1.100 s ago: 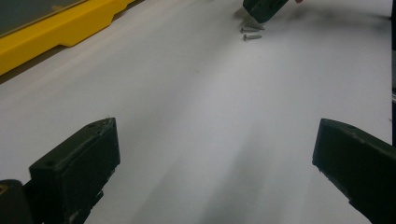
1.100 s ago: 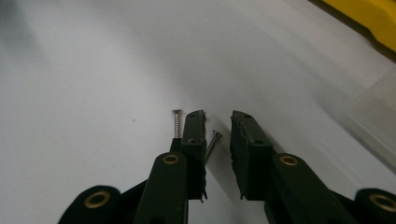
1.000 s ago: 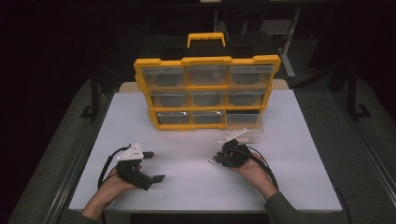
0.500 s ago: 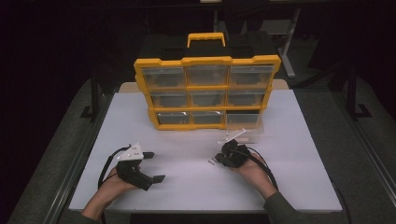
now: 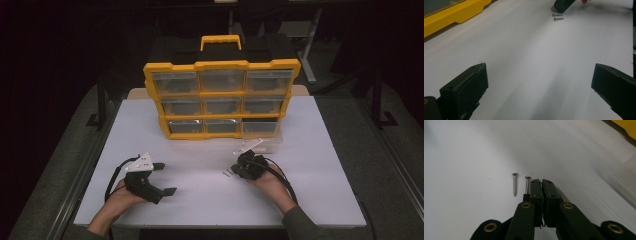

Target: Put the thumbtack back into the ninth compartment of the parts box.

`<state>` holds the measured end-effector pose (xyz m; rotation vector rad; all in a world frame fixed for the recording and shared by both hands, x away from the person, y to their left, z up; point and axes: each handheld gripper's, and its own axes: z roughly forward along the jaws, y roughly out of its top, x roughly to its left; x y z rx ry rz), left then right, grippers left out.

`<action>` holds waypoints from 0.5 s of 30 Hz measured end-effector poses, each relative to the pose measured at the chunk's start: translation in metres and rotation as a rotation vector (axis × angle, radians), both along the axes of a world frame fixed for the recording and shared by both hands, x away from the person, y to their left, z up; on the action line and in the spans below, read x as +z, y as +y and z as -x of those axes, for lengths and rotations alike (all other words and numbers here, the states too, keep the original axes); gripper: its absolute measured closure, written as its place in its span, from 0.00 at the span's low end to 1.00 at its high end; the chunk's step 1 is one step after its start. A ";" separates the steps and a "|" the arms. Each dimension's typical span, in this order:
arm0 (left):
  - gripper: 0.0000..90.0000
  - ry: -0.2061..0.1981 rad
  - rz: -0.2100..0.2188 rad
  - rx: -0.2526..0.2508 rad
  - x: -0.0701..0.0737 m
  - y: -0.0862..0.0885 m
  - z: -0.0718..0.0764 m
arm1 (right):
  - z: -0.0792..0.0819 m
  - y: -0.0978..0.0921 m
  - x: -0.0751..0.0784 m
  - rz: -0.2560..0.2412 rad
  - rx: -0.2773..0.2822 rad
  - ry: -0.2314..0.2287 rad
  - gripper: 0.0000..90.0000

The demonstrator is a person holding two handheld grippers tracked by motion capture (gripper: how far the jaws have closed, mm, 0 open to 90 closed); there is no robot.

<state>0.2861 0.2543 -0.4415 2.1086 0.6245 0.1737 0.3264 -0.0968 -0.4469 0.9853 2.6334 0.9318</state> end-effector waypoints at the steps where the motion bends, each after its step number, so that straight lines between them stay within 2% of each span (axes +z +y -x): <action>1: 0.01 0.000 -0.001 -0.001 0.000 0.000 0.000 | 0.000 0.000 0.000 0.002 -0.001 -0.002 0.95; 15: 0.01 -0.008 0.003 0.001 -0.001 0.000 0.001 | 0.002 -0.009 0.010 -0.041 0.025 0.016 0.95</action>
